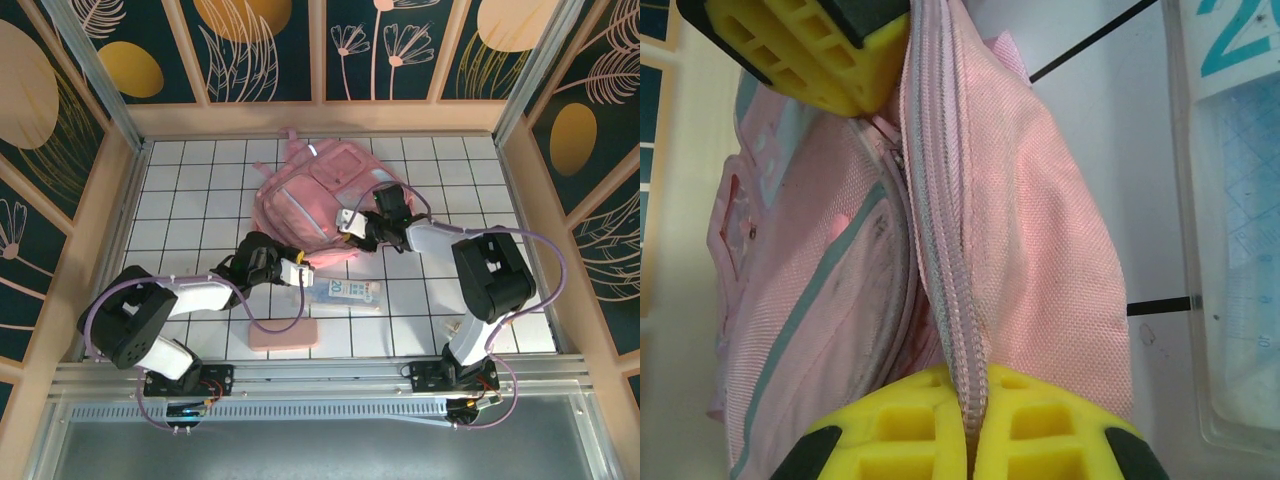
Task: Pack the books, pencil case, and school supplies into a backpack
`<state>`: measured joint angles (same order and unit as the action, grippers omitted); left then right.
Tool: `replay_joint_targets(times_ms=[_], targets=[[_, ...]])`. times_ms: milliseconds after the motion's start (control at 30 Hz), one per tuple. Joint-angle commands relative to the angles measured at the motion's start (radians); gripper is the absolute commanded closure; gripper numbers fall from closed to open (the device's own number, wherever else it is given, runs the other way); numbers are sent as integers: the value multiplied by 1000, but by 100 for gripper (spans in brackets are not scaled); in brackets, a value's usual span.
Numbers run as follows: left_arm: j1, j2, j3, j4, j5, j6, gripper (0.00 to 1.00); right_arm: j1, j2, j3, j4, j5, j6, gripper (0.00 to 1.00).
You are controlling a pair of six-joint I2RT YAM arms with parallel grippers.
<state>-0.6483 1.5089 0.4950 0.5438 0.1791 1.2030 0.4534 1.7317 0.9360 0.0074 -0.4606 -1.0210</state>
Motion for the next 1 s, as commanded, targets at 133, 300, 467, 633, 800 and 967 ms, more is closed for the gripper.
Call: replay_joint_targets(times_ms=[133,300,467,633,800,967], targets=[[-5,31,-19,93,18,-38,100,25,72,18,-78,78,-74,69],[-4,42,-36,100,3,-57,100,29,87,33,-115,122,-85,73],[-4,50,-50,108,11,-78,100,30,76,37,-131,191,-62,90],[-4,47,-53,123,11,-88,100,28,65,30,-140,212,-41,77],[-6,58,-52,123,13,-74,100,40,92,29,-91,172,-6,62],[-14,74,-67,147,1,-81,100,83,139,55,-101,141,-23,70]])
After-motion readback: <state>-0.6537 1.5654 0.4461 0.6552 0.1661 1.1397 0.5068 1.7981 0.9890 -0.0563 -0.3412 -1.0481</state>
